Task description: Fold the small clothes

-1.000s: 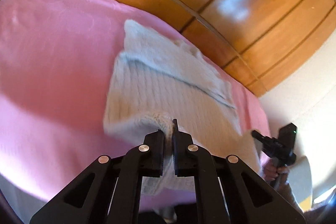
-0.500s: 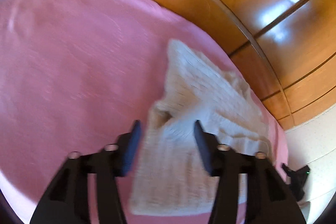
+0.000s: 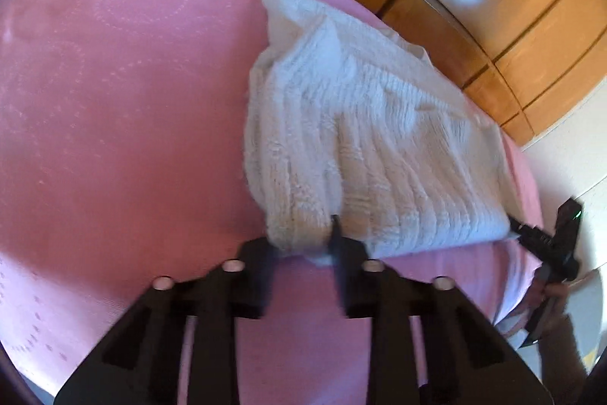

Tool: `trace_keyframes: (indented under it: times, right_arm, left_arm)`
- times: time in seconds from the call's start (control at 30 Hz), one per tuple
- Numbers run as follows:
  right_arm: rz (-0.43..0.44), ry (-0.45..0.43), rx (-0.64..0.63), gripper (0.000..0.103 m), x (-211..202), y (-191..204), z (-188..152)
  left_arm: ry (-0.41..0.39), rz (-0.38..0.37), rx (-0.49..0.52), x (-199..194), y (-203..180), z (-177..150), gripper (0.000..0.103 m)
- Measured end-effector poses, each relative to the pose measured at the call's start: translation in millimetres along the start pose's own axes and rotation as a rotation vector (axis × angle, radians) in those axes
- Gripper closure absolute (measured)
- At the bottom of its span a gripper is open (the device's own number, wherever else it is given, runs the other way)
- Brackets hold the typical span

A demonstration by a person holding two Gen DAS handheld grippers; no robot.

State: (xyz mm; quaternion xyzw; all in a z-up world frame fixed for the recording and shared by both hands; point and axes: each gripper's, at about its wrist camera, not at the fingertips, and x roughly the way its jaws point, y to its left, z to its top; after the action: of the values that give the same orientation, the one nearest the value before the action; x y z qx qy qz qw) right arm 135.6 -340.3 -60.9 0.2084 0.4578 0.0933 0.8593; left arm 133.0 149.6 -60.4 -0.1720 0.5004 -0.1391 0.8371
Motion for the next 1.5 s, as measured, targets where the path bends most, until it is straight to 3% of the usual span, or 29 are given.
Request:
trace_keyframes:
  times: [0.23,0.5,0.6,0.67,0.73,0.9,1.03,1.1,1.13,1.2,1.37,1.5]
  right_arm:
    - [0.057,-0.057,-0.033,0.088,-46,14,-21]
    - [0.056,0.027,-0.004,0.088,-78,-6,-82]
    - [0.029,0.063,-0.019,0.086,-80,-10,-94]
    - [-0.007,0.055,-0.049,0.075,-80,-5,-89]
    - [-0.041,0.003,-0.08,0.051,-84,1,-76]
    - [-0.115,-0.095,-0.205,0.049,-79,28,-40]
    - [-0.181,-0.116,-0.29,0.049,-51,42,-21]
    - [-0.227,-0.1,-0.333,0.055,-34,47,-16]
    - [-0.228,-0.083,-0.348,0.072,-27,48,-16]
    - [-0.236,-0.059,-0.376,0.097,-23,48,-20]
    - [-0.2,-0.111,-0.385,0.097,-63,53,-27]
    - [-0.131,-0.184,-0.333,0.097,-92,55,-7]
  left_arm:
    - [-0.036,-0.023,0.003,-33,-6,-17,0.091]
    - [0.038,-0.07,-0.057,-71,2,-84,0.092]
    - [0.065,-0.03,-0.058,-73,1,-98,0.091]
    - [0.026,0.002,-0.049,-78,1,-91,0.089]
    - [-0.016,0.013,-0.055,-81,3,-78,0.066]
    - [-0.098,0.062,0.006,-71,-6,-36,0.062]
    - [-0.078,0.07,0.079,-43,-19,-12,0.062]
    - [-0.065,0.084,0.107,-31,-24,-7,0.063]
    - [-0.063,0.09,0.127,-28,-28,-7,0.074]
    - [-0.099,0.12,0.18,-36,-32,-11,0.097]
    - [-0.197,0.11,0.25,-75,-42,-22,0.098]
    - [-0.246,0.06,0.231,-94,-46,-6,0.099]
